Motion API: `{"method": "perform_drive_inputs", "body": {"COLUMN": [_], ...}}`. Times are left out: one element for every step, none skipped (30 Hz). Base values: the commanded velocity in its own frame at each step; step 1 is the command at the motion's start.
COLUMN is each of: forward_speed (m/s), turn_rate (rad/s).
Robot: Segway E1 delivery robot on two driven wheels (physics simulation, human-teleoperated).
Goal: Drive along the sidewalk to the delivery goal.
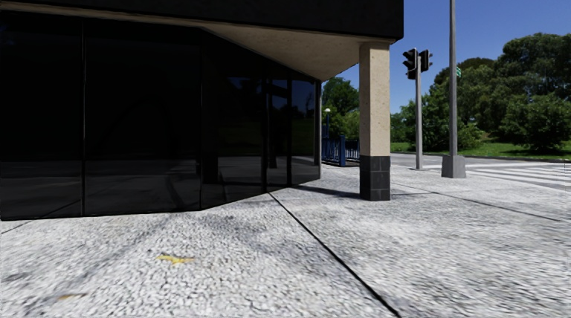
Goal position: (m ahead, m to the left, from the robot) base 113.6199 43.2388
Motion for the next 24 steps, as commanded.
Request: {"method": "perform_drive_inputs", "body": {"forward_speed": [0.86,0.86,0.86,0.86,0.86,0.86,0.86,0.86,0.86,0.86,0.86,0.86,0.86,0.86,0.86,0.86,0.86,0.86,0.86,0.86,0.86,0.86,0.86,0.86], "turn_rate": [-0.64,-0.64,-0.64,-0.64,-0.64,-0.64,-0.64,-0.64,-0.64,-0.64,-0.64,-0.64,-0.64,-0.64,-0.64,-0.64,-0.64,-0.64,-0.64,-0.64,-0.64,-0.64,-0.64,-0.64]}}
